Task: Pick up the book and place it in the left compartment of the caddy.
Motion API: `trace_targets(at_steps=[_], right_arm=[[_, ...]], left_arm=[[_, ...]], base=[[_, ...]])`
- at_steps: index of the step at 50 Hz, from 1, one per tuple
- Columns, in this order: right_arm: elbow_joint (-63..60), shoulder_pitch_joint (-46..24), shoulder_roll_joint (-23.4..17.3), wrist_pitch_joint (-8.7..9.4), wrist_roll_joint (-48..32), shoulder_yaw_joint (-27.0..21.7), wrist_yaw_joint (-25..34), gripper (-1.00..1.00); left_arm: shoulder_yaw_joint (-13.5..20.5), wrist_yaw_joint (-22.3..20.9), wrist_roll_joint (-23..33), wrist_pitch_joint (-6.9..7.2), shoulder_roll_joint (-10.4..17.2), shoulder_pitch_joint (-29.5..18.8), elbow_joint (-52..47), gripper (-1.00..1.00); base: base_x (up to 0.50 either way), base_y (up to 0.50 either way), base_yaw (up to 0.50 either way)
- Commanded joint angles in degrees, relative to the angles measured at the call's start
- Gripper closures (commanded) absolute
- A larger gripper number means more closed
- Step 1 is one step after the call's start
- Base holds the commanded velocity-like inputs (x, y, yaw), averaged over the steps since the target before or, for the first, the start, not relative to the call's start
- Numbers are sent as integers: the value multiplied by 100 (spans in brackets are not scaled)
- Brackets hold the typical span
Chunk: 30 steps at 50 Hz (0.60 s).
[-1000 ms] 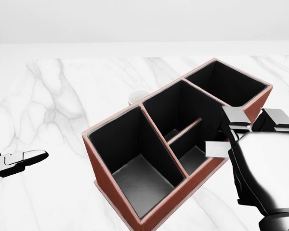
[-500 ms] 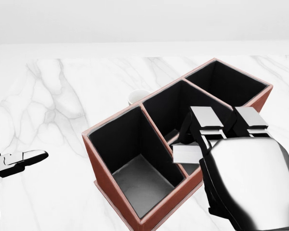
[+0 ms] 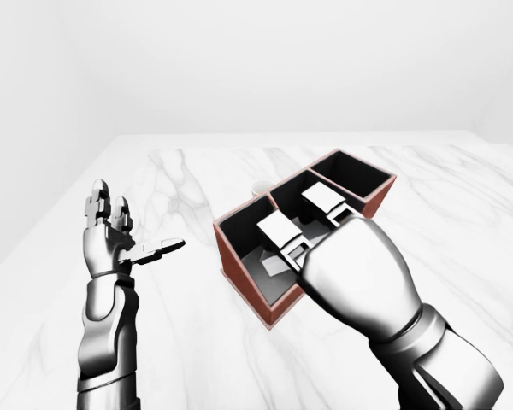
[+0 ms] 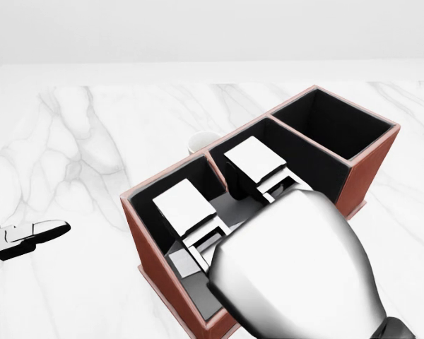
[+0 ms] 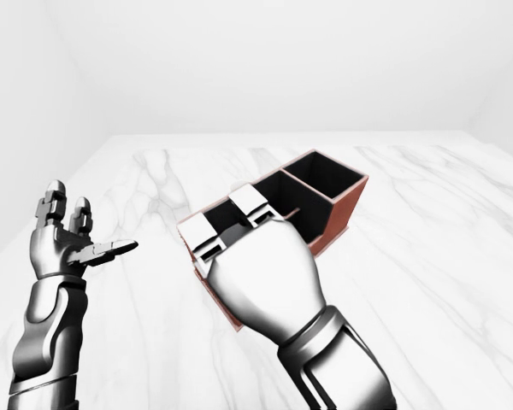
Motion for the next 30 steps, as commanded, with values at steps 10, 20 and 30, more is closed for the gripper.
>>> trace_targets(at_steps=[10, 20, 30], right_arm=[[-69, -633, -739, 0, 1712, -1113, -1, 100], [-70, -554, -564, 0, 2466, -2058, -1, 100], [-73, -504, -174, 0, 2915, -2348, -1, 100]], left_arm=[[-27, 9, 28, 0, -10, -8, 28, -100], [-19, 0, 27, 0, 2, -40, 107, -100], [-54, 17, 50, 0, -4, -45, 141, -100]], base=[[0, 0, 0], [0, 0, 0], [0, 0, 0]])
